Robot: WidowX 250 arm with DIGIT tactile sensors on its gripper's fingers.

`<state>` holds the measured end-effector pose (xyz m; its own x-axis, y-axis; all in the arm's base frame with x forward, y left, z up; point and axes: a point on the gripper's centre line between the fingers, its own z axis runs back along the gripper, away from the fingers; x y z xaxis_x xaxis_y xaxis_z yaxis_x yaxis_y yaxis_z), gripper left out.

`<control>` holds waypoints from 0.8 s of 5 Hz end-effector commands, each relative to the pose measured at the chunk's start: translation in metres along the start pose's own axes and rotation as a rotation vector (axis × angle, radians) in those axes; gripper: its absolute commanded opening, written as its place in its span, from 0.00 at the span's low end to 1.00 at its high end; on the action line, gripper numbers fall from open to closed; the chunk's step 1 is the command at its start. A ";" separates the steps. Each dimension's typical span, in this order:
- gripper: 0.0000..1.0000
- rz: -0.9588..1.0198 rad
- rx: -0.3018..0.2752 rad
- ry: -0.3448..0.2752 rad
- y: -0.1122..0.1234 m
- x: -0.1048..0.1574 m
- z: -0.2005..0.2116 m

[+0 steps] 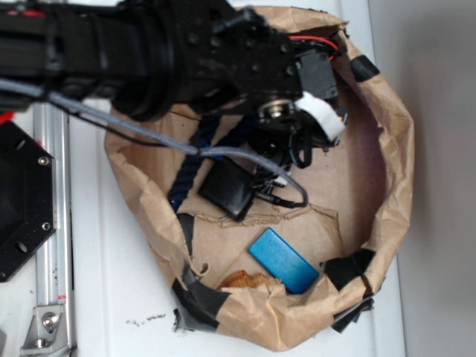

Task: Grab the green block.

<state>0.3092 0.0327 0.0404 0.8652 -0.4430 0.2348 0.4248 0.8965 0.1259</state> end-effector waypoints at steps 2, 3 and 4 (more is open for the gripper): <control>1.00 0.070 0.053 -0.055 0.055 0.002 0.015; 1.00 0.072 0.039 -0.046 0.056 0.007 0.005; 1.00 0.067 0.025 -0.022 0.052 0.011 -0.010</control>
<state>0.3261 0.0699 0.0222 0.9059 -0.3639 0.2166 0.3542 0.9314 0.0835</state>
